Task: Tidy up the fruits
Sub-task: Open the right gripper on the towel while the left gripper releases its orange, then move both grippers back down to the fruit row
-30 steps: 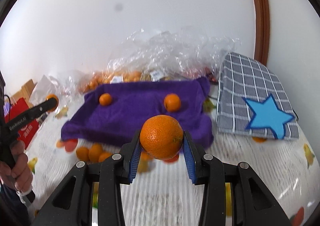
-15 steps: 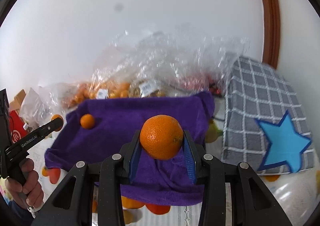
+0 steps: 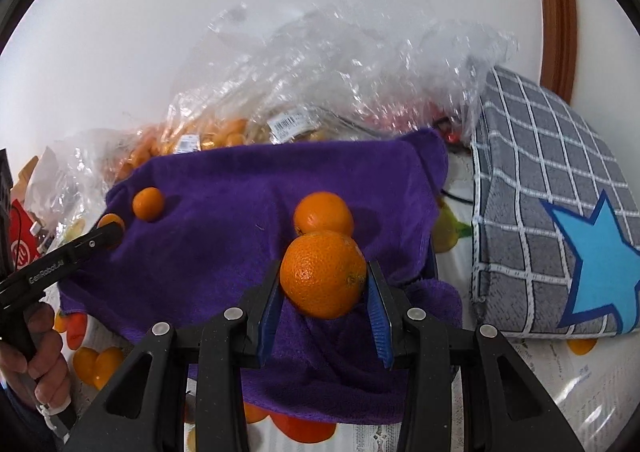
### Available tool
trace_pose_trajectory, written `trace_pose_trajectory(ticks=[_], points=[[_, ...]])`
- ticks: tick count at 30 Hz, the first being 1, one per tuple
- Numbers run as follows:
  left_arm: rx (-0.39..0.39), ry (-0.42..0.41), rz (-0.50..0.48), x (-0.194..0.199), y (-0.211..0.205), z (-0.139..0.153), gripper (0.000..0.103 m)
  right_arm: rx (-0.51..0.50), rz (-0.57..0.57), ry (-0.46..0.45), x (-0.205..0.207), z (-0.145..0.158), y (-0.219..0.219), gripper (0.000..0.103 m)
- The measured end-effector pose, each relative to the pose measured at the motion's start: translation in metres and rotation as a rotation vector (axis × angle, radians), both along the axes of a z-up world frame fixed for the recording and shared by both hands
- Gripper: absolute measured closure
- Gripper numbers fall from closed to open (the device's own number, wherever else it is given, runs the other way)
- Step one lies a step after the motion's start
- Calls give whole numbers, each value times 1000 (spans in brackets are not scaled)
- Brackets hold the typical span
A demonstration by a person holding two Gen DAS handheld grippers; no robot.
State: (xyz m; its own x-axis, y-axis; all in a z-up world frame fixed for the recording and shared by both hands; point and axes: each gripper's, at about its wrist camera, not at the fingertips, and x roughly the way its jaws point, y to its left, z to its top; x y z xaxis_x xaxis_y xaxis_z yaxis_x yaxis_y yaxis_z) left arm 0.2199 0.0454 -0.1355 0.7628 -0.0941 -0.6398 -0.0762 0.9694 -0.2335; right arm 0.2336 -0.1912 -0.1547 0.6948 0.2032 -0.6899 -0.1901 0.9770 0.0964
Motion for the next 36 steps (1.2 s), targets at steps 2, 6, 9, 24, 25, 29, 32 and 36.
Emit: trace_pose_trajectory(ticks=[2, 6, 9, 24, 25, 29, 32, 36], points=[[8, 0, -1, 0, -2, -1, 71, -1, -5, 12, 1, -3, 0, 63], [28, 6, -4, 0, -5, -2, 71, -22, -2, 20, 2, -8, 2, 63], [27, 6, -3, 0, -4, -2, 71, -33, 4, 32, 3, -11, 5, 63], [12, -12, -15, -4, -6, -1, 58, -48, -36, -40, -11, 1, 1, 43], [7, -16, -14, -5, -5, 0, 58, -41, -49, -52, -13, 3, -1, 43], [-19, -48, 6, -12, -2, 3, 57, -26, -75, -108, -26, 14, -5, 43], [-22, -93, 19, -21, 0, 9, 58, -46, -80, -140, -34, 23, -3, 43], [-4, -149, 33, -41, 2, 19, 58, -31, -55, -159, -50, 33, -1, 43]])
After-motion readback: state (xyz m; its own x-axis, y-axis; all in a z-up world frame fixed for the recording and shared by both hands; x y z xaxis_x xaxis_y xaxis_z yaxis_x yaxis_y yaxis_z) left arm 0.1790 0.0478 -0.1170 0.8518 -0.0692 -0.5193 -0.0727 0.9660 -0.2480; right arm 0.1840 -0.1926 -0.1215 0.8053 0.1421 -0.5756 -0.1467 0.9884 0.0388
